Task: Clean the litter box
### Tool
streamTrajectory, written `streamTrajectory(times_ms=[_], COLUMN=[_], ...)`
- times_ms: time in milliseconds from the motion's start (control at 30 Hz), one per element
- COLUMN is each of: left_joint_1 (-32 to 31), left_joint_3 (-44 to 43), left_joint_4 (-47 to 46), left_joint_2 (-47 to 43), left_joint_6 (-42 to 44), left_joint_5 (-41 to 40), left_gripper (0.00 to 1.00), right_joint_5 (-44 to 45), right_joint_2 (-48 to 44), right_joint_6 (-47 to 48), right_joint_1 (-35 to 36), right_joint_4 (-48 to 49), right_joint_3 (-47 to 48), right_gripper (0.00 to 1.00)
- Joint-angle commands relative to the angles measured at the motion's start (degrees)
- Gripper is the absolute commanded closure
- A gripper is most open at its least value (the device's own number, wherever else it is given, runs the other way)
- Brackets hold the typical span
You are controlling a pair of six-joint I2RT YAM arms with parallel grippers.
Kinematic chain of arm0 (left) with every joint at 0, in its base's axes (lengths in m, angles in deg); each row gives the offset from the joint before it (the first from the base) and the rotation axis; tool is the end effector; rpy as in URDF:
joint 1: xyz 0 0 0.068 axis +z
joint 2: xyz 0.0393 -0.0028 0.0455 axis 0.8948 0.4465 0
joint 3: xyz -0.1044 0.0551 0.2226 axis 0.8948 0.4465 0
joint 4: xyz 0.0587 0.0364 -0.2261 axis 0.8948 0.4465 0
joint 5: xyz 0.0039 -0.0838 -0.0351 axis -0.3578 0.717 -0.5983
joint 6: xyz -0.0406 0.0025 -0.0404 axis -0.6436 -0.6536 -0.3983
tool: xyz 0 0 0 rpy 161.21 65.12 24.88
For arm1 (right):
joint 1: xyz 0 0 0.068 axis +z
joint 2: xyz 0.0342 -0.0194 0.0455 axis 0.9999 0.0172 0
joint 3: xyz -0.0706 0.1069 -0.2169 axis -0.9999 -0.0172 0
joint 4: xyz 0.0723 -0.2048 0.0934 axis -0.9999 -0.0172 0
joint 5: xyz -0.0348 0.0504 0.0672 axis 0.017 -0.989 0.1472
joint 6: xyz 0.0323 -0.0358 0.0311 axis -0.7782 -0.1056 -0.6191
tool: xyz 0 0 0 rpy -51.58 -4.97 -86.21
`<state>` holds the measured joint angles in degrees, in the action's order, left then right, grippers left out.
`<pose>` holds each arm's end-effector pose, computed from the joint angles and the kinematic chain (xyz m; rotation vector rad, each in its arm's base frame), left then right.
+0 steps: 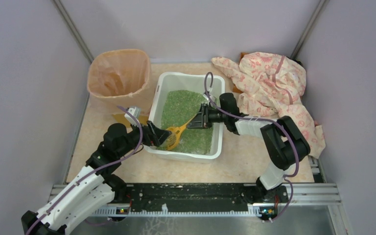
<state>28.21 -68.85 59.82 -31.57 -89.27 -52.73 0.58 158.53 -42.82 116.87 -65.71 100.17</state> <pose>0.1250 -0.0949 0.2625 0.1610 1.8857 -0.9353 0.2671 0.1766 0.1854 -0.2732 2.2626 1.6582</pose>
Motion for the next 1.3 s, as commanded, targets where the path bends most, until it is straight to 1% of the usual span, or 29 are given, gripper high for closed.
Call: streamTrajectory(times_ms=[0, 200, 333, 600, 833, 1033, 1133, 1267], left_joint_1=[-0.07, -0.11, -0.07, -0.07, -0.10, -0.07, -0.07, -0.07], left_joint_3=[0.17, 0.16, 0.18, 0.11, -0.01, -0.01, -0.29, -0.53], left_joint_4=[-0.68, -1.05, -1.19, -1.32, -1.12, -1.43, -1.70, -2.07], left_joint_2=[-0.31, 0.17, 0.26, 0.22, 0.22, 0.55, 1.04, 1.81], left_joint_6=[0.59, 0.72, 0.49, 0.75, 1.03, 0.97, 1.14, 1.42], left_joint_5=[-0.31, -0.16, 0.22, 0.09, 0.09, 0.35, 0.49, 0.62], left_gripper=[0.01, 0.01, 0.01, 0.01, 0.01, 0.01, 0.01, 0.01], right_joint_5=[-6.13, -6.73, -6.10, -7.41, -7.99, -8.33, -8.83, -9.70], right_joint_2=[-2.00, -5.41, -7.65, -8.48, -10.19, -12.30, -12.72, -13.28], right_joint_6=[-7.05, -8.87, -8.48, -10.07, -9.96, -7.87, -9.49, -13.85], right_joint_1=[-1.82, -5.42, -7.72, -11.40, -15.71, -19.66, -21.37, -23.94], right_joint_4=[9.14, 10.01, 8.38, 9.63, 7.72, 3.88, 6.08, 12.04], right_joint_3=[-1.55, -2.40, -2.52, -3.14, -1.67, 0.08, -0.92, -2.43], right_gripper=[1.00, 1.00, 1.00, 1.00, 1.00, 1.00, 1.00, 1.00])
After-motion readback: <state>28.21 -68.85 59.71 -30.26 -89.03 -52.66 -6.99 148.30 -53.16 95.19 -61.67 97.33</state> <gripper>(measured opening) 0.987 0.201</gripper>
